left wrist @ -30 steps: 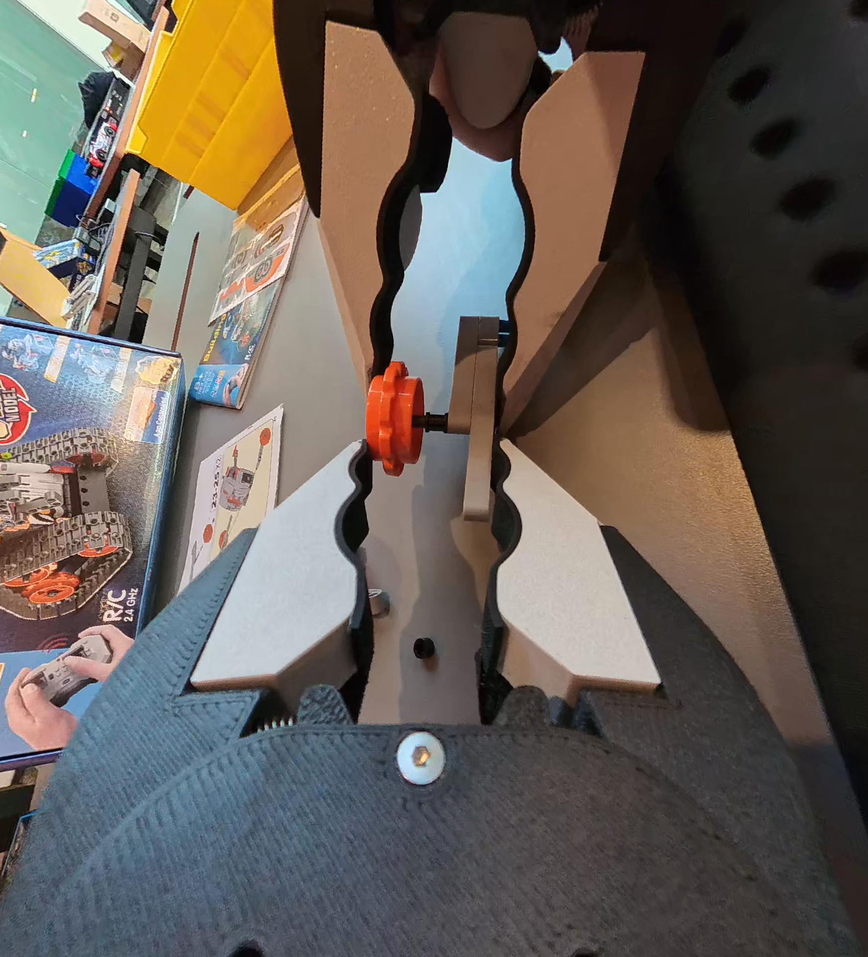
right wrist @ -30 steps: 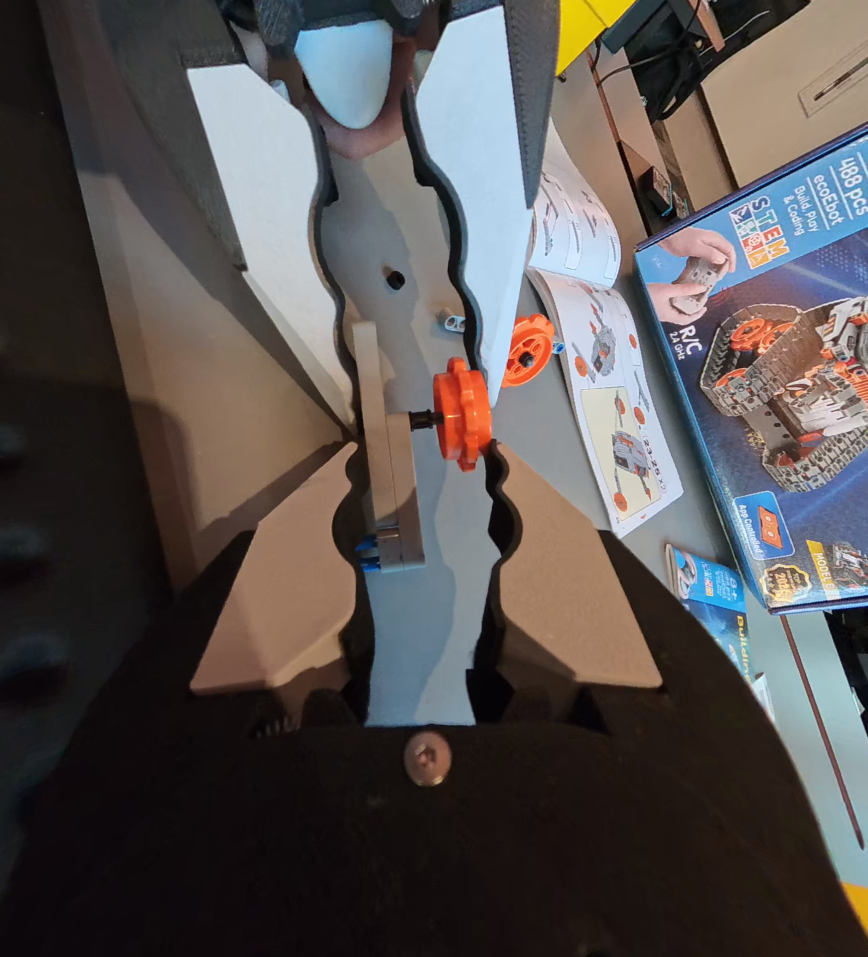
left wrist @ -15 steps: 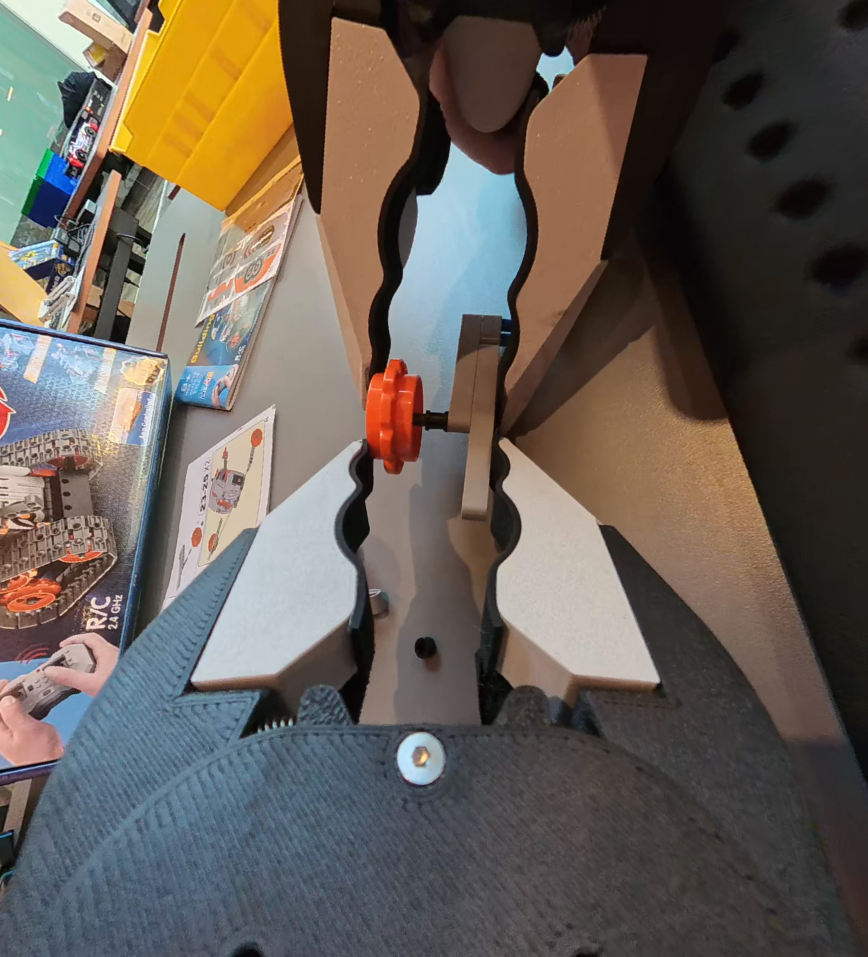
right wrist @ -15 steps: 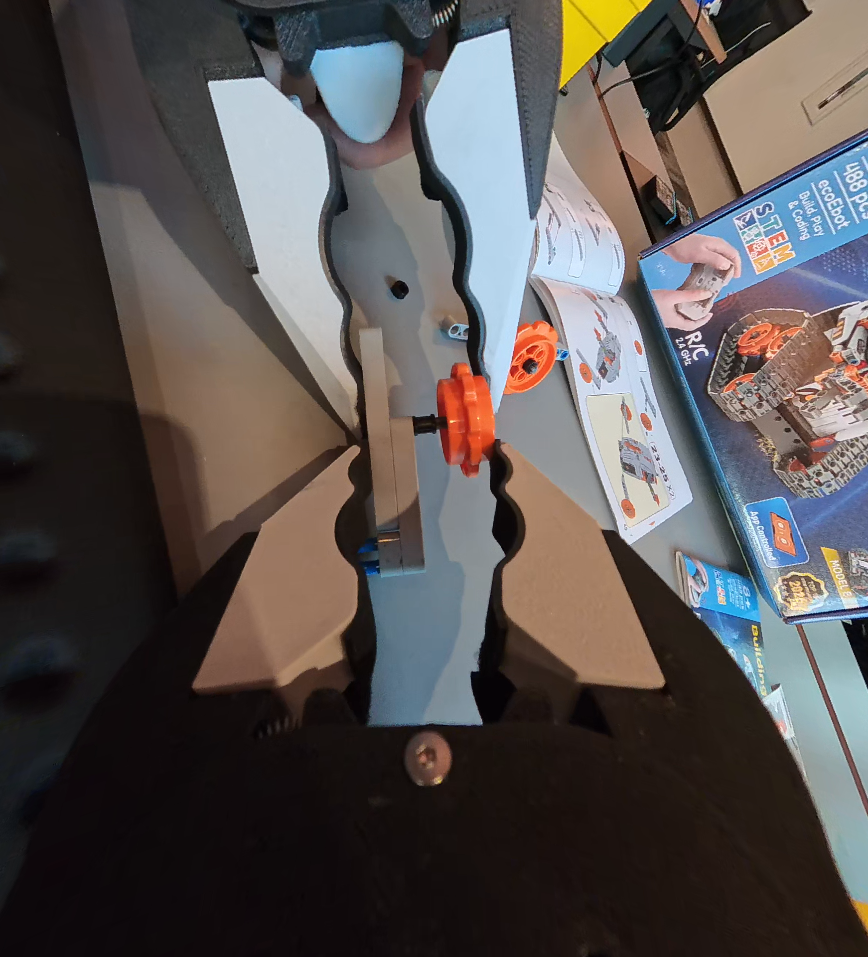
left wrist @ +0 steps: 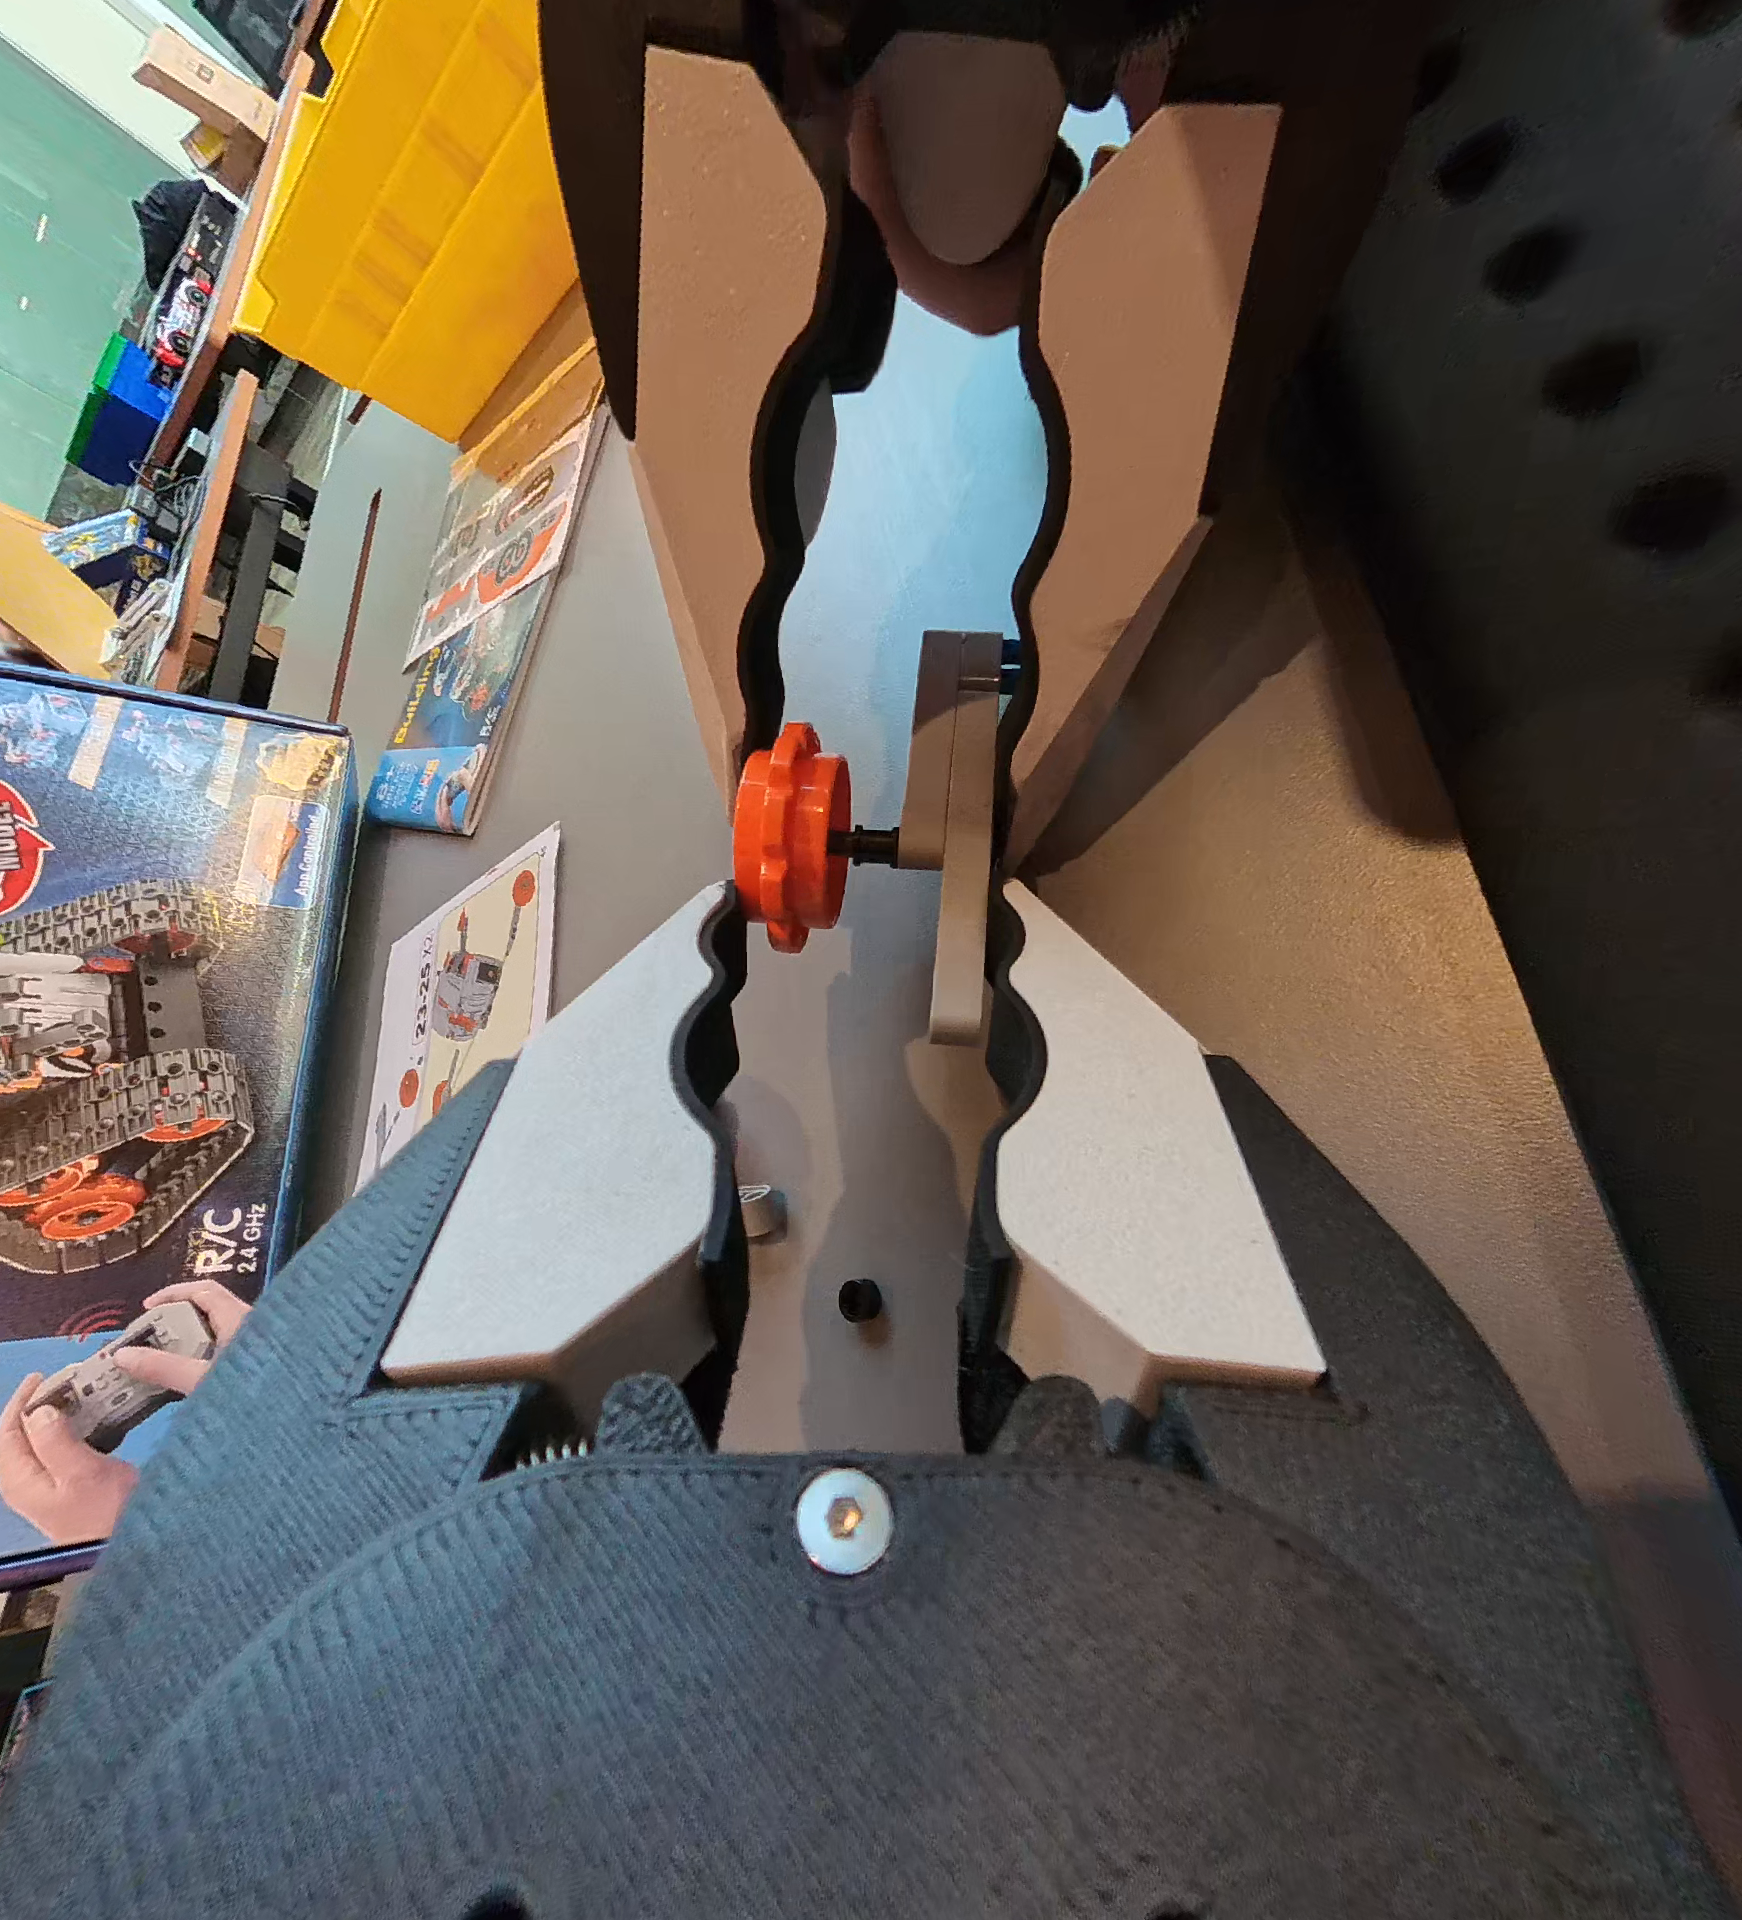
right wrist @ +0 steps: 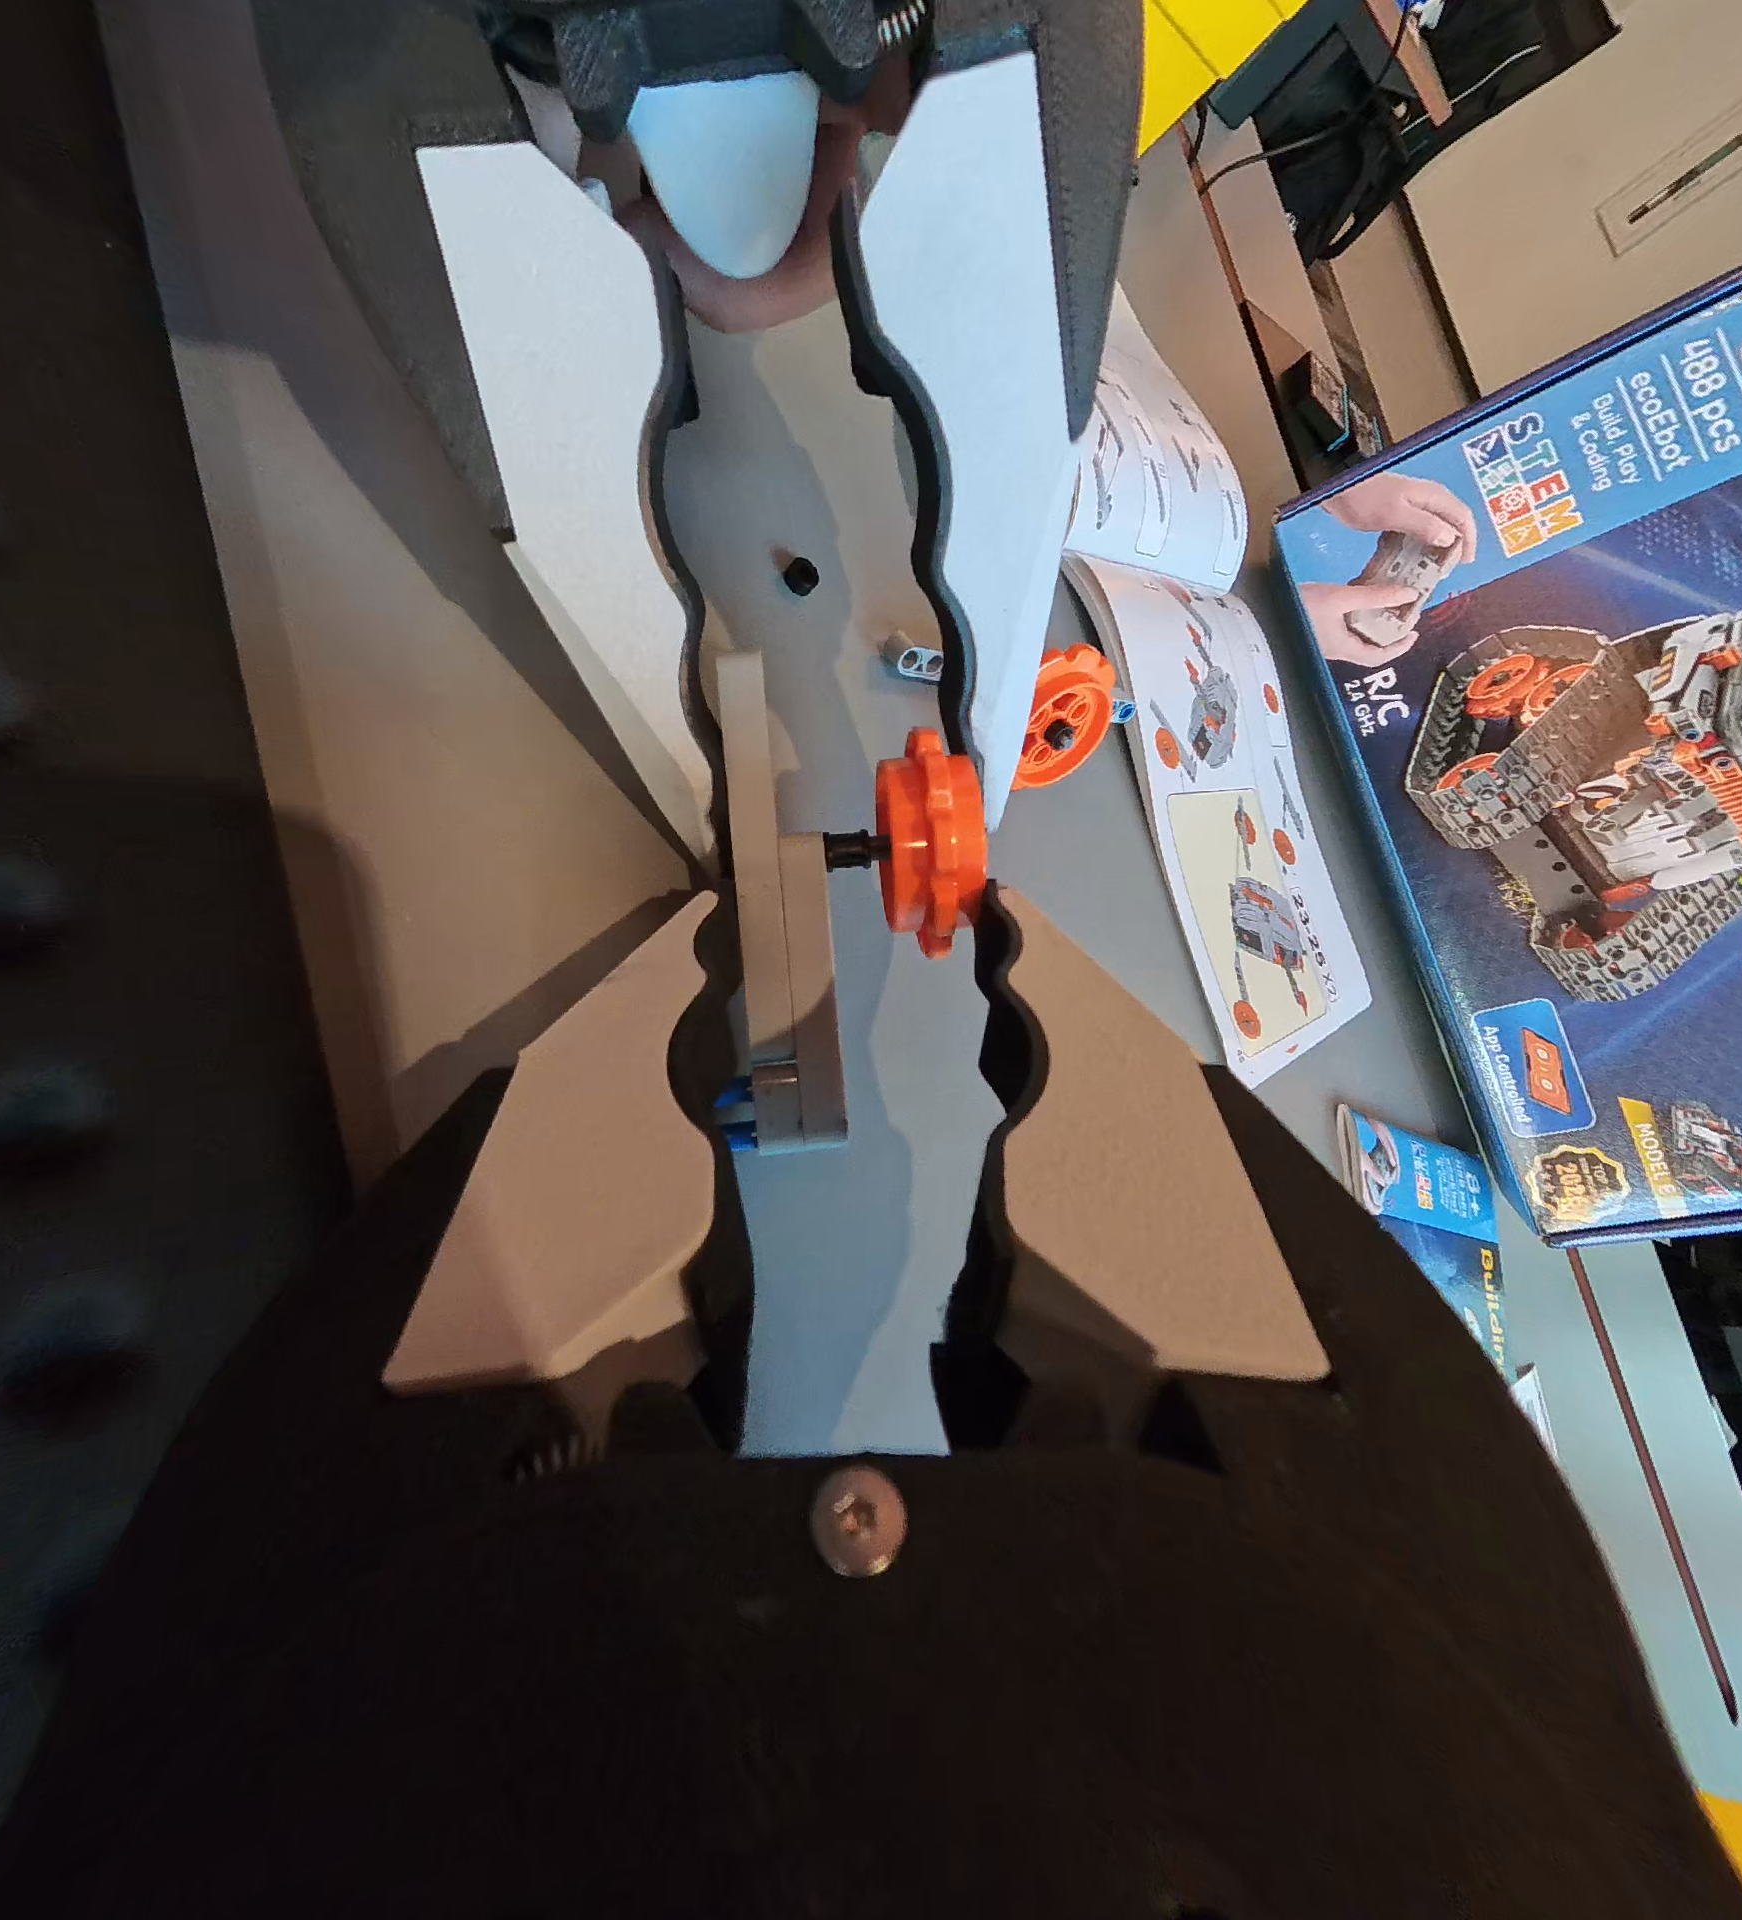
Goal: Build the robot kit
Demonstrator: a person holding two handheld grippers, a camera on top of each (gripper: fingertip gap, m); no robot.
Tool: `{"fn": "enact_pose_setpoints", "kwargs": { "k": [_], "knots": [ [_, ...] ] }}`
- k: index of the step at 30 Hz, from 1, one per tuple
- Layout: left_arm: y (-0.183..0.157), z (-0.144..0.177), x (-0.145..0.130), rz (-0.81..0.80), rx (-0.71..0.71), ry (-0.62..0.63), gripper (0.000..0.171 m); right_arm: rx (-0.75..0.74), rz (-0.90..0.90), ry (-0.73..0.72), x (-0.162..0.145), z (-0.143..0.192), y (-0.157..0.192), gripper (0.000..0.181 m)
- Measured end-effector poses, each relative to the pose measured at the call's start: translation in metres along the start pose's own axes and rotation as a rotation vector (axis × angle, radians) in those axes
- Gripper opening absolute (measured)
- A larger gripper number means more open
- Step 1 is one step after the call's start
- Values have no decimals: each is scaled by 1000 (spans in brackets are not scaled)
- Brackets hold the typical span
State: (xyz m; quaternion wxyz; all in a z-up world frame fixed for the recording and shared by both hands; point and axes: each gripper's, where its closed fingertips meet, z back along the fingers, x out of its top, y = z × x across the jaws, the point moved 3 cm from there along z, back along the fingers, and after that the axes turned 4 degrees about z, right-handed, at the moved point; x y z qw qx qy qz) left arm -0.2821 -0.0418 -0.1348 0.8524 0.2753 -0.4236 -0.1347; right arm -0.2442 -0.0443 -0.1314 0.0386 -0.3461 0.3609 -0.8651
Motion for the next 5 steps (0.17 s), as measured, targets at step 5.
{"fn": "enact_pose_setpoints", "kwargs": {
  "k": [5],
  "knots": [
    [0, 0, -1, 43, -13, 7, 44, 0, 0, 17, 0, 0, 0, 43]
  ]
}}
